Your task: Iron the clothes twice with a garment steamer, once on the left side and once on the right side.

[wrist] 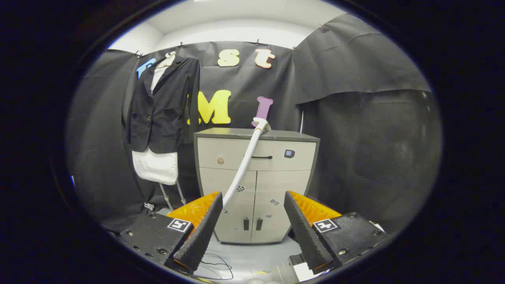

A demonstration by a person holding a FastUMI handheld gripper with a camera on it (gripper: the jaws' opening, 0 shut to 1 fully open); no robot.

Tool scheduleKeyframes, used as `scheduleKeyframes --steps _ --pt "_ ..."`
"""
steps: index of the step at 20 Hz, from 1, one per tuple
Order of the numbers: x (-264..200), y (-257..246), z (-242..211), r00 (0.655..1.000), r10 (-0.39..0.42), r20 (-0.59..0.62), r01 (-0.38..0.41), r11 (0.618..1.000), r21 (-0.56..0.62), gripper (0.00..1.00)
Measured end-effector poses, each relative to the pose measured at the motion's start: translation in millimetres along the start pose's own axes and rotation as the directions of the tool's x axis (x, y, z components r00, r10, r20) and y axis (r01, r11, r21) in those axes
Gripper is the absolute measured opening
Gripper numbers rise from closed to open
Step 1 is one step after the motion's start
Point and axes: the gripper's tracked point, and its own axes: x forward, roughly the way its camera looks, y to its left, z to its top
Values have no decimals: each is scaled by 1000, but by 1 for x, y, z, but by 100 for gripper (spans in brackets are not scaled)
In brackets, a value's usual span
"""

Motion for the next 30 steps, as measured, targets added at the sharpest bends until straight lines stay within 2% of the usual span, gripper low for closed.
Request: scheduleKeyframes --steps 21,25,30 --pt "-14 24 14 1000 -19 1 19 1000 20 98" --pt "-4 16 23 999 -34 -4 34 999 34 98" --pt "28 1 60 999 -29 30 28 999 38 97"
